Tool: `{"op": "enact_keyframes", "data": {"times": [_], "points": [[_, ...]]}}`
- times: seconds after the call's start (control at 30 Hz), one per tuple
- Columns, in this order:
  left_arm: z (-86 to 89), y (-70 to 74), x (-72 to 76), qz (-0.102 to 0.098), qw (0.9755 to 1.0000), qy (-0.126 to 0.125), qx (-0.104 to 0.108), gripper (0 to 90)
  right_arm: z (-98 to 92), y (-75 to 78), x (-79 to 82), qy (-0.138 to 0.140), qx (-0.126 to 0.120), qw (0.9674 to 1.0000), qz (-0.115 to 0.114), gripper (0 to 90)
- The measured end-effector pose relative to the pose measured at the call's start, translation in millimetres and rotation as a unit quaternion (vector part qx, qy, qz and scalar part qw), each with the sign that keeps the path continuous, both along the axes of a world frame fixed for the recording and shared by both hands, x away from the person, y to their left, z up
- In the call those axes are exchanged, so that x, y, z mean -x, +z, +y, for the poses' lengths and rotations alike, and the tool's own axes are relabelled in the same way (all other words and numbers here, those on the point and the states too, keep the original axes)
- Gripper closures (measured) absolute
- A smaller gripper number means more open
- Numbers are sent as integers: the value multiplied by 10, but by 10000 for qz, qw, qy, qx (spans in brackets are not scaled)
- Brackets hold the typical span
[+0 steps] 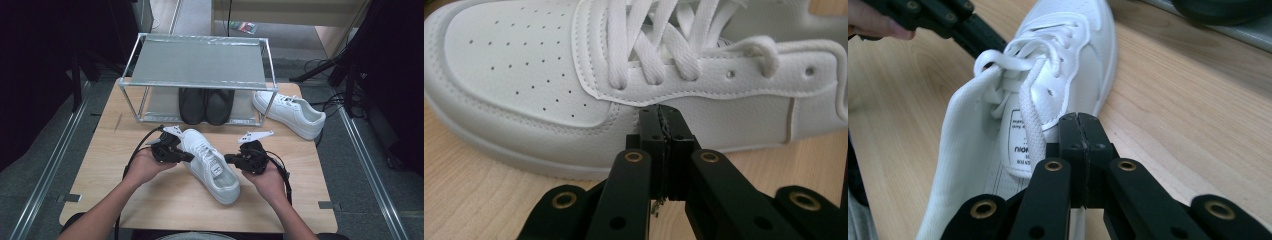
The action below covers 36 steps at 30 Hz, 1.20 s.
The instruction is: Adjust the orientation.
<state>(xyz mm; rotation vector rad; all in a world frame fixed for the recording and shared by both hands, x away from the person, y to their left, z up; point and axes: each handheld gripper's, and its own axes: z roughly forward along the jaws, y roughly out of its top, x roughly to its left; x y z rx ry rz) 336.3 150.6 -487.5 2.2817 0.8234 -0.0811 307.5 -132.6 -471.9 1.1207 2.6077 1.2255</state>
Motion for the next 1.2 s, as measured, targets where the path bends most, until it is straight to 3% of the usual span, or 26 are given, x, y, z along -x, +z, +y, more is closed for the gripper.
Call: {"op": "enact_keyframes", "data": {"times": [0.13, 0.33, 0.67, 0.8, 0.9, 1.0, 1.1, 1.2], "points": [[-12, -5, -48, 36, 10000, 53, 54, 900, 19, -1, 61, -65, -10, 10000, 9, 900], [-41, -5, -117, 31, 10000, 34, 59, 900, 50, 14, 151, -285, -47, 9995, -162, 900], [-67, -12, -193, 83, 9999, -46, 116, 899, 50, -8, 218, -449, -177, 9988, -115, 900], [-56, 0, -196, 94, 9999, -15, 109, 889, 47, 5, 233, -489, -111, 9984, -266, 900], [-40, 13, -191, 169, 9997, -47, 177, 825, 21, 28, 225, -494, -200, 9981, -305, 900], [-18, 66, -149, 206, 9991, -95, 350, 744, -18, 52, 222, -514, -317, 9976, -327, 830], [24, 140, -95, 127, 9987, -67, 496, 667, -56, 87, 240, -492, -384, 9973, -377, 776], [75, 182, -53, 31, 9988, -52, 495, 609, -68, 98, 259, -439, -365, 9970, -520, 723]]}}
